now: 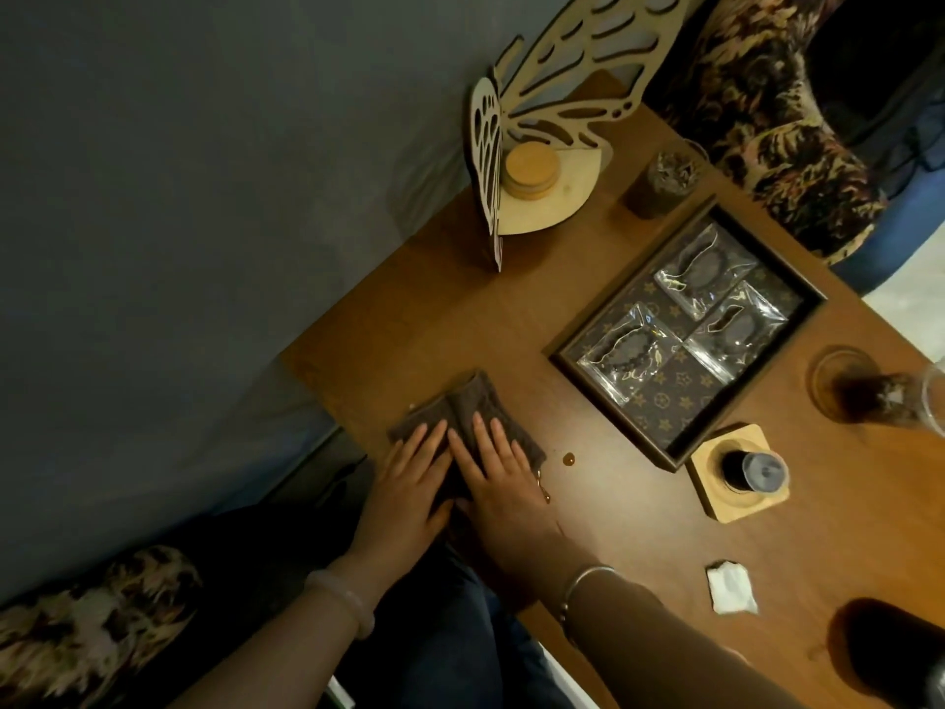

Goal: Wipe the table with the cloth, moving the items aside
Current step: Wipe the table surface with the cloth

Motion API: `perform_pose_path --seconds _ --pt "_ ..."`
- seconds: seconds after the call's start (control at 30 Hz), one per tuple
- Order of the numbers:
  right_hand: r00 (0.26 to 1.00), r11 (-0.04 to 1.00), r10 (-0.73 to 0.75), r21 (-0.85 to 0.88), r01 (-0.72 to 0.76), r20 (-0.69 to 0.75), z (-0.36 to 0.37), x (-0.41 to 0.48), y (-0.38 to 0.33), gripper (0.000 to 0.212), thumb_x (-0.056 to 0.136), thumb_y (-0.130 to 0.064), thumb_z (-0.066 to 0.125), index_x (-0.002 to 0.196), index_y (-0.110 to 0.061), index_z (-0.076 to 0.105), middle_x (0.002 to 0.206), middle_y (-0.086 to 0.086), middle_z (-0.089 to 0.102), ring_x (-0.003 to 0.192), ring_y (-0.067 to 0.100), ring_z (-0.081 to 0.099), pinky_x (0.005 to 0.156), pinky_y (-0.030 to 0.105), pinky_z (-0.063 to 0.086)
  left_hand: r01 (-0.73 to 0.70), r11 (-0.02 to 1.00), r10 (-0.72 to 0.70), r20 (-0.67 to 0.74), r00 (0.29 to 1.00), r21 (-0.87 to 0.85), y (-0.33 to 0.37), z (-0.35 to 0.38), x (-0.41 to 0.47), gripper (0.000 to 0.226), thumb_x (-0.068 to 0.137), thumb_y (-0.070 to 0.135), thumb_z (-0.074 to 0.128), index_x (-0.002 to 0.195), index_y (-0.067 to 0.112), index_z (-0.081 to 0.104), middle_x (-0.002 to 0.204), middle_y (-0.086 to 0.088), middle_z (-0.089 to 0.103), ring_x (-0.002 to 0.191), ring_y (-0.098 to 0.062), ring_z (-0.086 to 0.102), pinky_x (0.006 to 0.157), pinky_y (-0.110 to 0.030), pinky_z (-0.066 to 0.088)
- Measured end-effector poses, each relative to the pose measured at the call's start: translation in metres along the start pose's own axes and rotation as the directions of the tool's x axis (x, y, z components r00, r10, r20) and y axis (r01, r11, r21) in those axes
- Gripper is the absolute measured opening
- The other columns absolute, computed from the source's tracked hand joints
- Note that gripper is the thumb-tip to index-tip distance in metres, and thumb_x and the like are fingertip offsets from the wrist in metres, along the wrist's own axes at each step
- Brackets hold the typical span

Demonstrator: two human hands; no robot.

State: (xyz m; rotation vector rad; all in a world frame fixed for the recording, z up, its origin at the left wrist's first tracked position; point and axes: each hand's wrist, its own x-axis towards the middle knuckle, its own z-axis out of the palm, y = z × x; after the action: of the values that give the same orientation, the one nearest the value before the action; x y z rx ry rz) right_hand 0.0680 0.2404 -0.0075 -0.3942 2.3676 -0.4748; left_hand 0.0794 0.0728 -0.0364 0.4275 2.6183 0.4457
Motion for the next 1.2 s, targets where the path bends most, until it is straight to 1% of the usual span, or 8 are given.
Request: perform_pose_path --seconds 0.27,0.4,0.53,0.63,0.77,0.87,1.03,1.2 --pt "0.991 0.993 0.11 -0.053 -0.106 0.074 -0.026 -0.017 0.054 0.091 0.098 -0.027 0.053 0.147 -0.03 -0.023 0.153 0.0 -0.035 0.137 0.017 -0.032 0.122 0.042 -0.001 -0.089 0.995 0.088 0.035 0.995 0.037 0.037 0.002 0.028 0.076 0.088 0.04 0.062 0.151 0.024 0.023 0.159 0.001 0.018 0.146 -0.021 0.017 0.117 -0.045 0.023" --pt "0.985 0.979 0.161 -0.135 -0.15 0.069 -0.042 -0.022 0.082 0.088 0.098 -0.021 0.053 0.154 -0.029 -0.015 0.159 0.002 -0.028 0.148 0.024 -0.022 0.121 0.04 -0.003 -0.107 0.983 0.094 0.09 0.991 0.149 0.074 -0.007 0.058 0.08 0.091 0.046 0.054 0.153 0.022 0.01 0.161 0.002 0.003 0.145 -0.02 0.01 0.116 -0.04 0.01" --pt "0.974 0.978 0.204 -0.072 -0.197 0.098 -0.034 -0.03 0.072 0.093 0.095 -0.021 0.059 0.155 -0.03 -0.012 0.159 0.003 -0.029 0.147 0.027 -0.024 0.121 0.044 -0.004 -0.147 0.965 0.132 0.082 0.988 0.219 0.077 -0.005 0.052 0.084 0.085 0.05 0.06 0.151 0.015 0.02 0.161 -0.008 0.004 0.146 -0.024 0.008 0.118 -0.044 0.001" --pt "0.966 0.973 0.231 -0.012 -0.231 0.118 -0.015 -0.039 0.048 0.103 0.088 -0.028 0.068 0.155 -0.029 -0.01 0.156 0.001 -0.032 0.141 0.024 -0.031 0.119 0.049 -0.008 -0.201 0.966 0.195 0.053 0.979 0.161 0.056 0.005 0.028 0.083 0.077 0.052 0.068 0.144 0.016 0.035 0.157 -0.01 0.022 0.145 -0.026 0.02 0.118 -0.047 0.014" --pt "0.961 0.957 0.275 0.088 -0.277 0.03 0.027 -0.049 0.008 0.082 0.09 -0.035 0.06 0.156 -0.022 0.012 0.158 0.003 -0.025 0.148 0.033 -0.02 0.119 0.06 0.002 -0.191 0.971 0.174 0.117 0.978 0.147 0.038 0.015 -0.01 0.08 0.074 0.053 0.067 0.14 0.016 0.04 0.154 -0.012 0.029 0.141 -0.028 0.026 0.117 -0.045 0.019" --pt "0.941 0.947 0.315 0.109 -0.303 -0.125 0.051 -0.054 -0.004 0.066 0.082 -0.033 0.071 0.141 -0.02 0.046 0.161 0.011 0.018 0.147 0.039 0.016 0.113 0.064 0.021 -0.19 0.975 0.175 0.129 0.976 0.112 0.035 0.022 -0.028 0.077 0.08 0.05 0.06 0.143 0.013 0.035 0.157 -0.012 0.022 0.145 -0.026 0.016 0.117 -0.045 0.01" --pt "0.953 0.955 0.294 0.06 -0.29 -0.072 0.036 -0.057 0.033 0.09 0.096 -0.029 0.054 0.153 -0.035 -0.015 0.161 -0.001 -0.023 0.142 0.021 -0.027 0.12 0.05 -0.004 -0.194 0.981 0.191 0.134 0.972 0.01 0.052 0.02 -0.017 0.071 0.09 0.041 0.05 0.15 0.015 0.023 0.161 -0.004 0.004 0.148 -0.017 -0.003 0.121 -0.041 0.004" --pt "0.923 0.923 0.382 0.072 -0.378 -0.048 0.007 -0.061 0.068 0.102 0.093 -0.021 0.061 0.151 -0.039 -0.02 0.16 -0.003 -0.027 0.147 0.025 -0.024 0.121 0.053 -0.001 -0.33 0.944 0.324 0.256 0.911 -0.021 0.074 0.009 0.024 0.062 0.096 0.019 0.038 0.153 0.02 0.013 0.161 0.003 -0.007 0.146 -0.011 -0.013 0.12 -0.036 -0.003"
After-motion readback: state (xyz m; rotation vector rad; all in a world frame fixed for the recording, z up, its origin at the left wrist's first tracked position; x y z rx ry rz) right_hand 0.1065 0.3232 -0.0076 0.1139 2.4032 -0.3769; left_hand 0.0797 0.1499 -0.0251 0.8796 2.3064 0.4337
